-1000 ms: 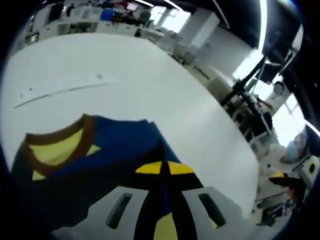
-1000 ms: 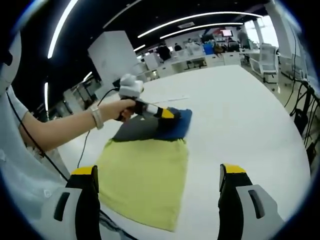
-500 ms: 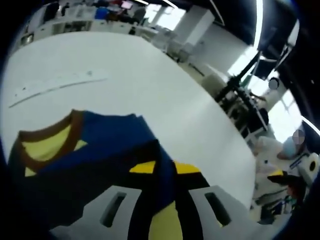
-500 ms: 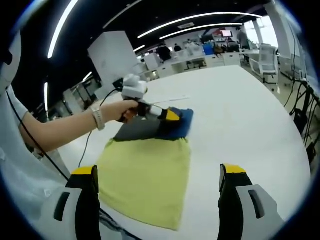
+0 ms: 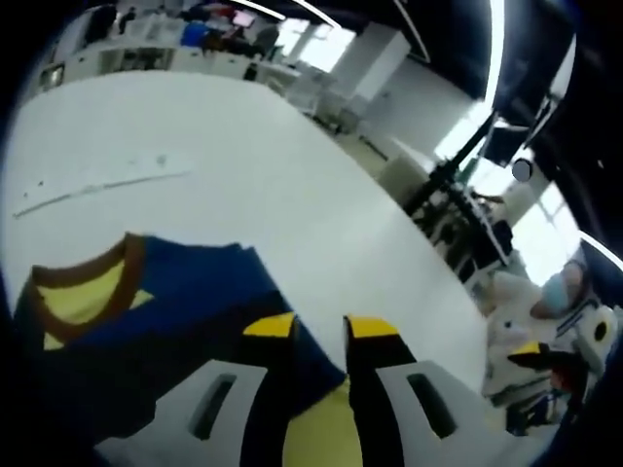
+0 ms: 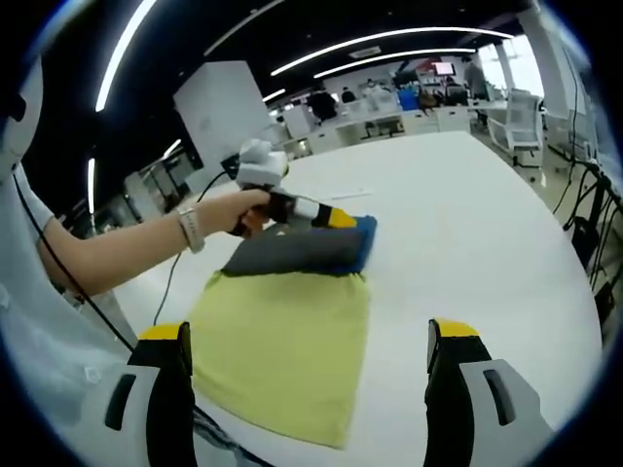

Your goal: Fold the garment on the visible template until the final outline fits inside the template.

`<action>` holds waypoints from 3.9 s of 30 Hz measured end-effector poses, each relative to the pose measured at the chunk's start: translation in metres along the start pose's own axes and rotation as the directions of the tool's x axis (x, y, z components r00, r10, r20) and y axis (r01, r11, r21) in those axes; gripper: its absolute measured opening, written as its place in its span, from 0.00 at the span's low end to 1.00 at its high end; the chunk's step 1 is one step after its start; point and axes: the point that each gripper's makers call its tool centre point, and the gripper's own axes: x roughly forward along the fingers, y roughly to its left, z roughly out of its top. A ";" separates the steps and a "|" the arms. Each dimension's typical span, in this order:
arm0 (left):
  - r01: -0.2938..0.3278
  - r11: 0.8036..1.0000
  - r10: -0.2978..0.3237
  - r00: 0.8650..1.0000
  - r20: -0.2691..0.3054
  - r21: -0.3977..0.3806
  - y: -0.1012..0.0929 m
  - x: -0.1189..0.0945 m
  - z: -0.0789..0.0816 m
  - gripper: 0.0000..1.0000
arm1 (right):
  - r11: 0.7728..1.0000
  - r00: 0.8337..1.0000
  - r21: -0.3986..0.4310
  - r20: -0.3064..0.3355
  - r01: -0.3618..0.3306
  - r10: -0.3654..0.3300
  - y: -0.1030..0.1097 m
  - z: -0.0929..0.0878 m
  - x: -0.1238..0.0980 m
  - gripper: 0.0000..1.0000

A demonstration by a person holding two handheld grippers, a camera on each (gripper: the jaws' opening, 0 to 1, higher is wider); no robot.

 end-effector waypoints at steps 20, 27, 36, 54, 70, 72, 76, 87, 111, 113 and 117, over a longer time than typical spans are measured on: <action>-0.070 0.987 0.061 0.996 0.066 0.147 -0.009 -0.041 0.013 0.39 | 0.999 0.999 -0.033 0.002 -0.033 0.033 0.010 -0.002 0.000 1.00; -0.083 0.975 0.069 0.995 0.072 0.207 -0.014 -0.058 0.011 0.48 | 0.998 0.999 -0.047 0.007 -0.040 0.041 0.015 -0.002 -0.001 1.00; -0.087 0.958 0.066 0.994 0.085 0.273 -0.024 -0.079 0.007 0.53 | 0.997 0.999 -0.059 0.005 -0.046 0.047 0.018 -0.004 -0.001 1.00; -0.114 0.916 0.088 0.993 0.083 0.385 -0.040 -0.121 -0.007 0.73 | 0.996 0.999 -0.083 0.015 -0.044 0.045 0.016 -0.002 -0.001 1.00; -0.081 0.880 0.033 0.993 0.110 0.468 -0.070 -0.140 -0.009 0.92 | 0.995 0.999 -0.100 0.048 -0.004 0.009 0.015 0.002 -0.012 1.00; -0.081 0.874 0.033 0.994 0.107 0.479 -0.071 -0.141 -0.012 0.95 | 0.995 0.998 -0.099 0.057 0.000 0.006 0.016 0.002 -0.014 1.00; -0.072 0.867 0.028 0.995 0.095 0.494 -0.074 -0.144 -0.018 0.99 | 0.995 0.998 -0.098 0.057 -0.003 0.009 0.019 0.000 -0.015 1.00; -0.069 0.864 0.027 0.995 0.091 0.499 -0.085 -0.159 -0.027 1.00 | 0.994 0.997 -0.107 0.066 -0.020 0.027 0.023 -0.003 -0.017 1.00; -0.103 0.894 0.071 0.994 0.088 0.435 -0.078 -0.189 -0.064 1.00 | 0.992 0.998 -0.121 0.049 -0.041 0.048 0.019 -0.007 -0.017 1.00; -0.104 0.897 0.073 0.994 0.086 0.431 -0.076 -0.193 -0.067 1.00 | 0.991 0.998 -0.124 0.040 -0.043 0.048 0.018 -0.009 -0.017 1.00; -0.095 0.917 0.058 0.993 0.106 0.388 -0.075 -0.202 -0.071 1.00 | 0.991 0.998 -0.127 0.033 -0.041 0.045 0.017 -0.010 -0.016 1.00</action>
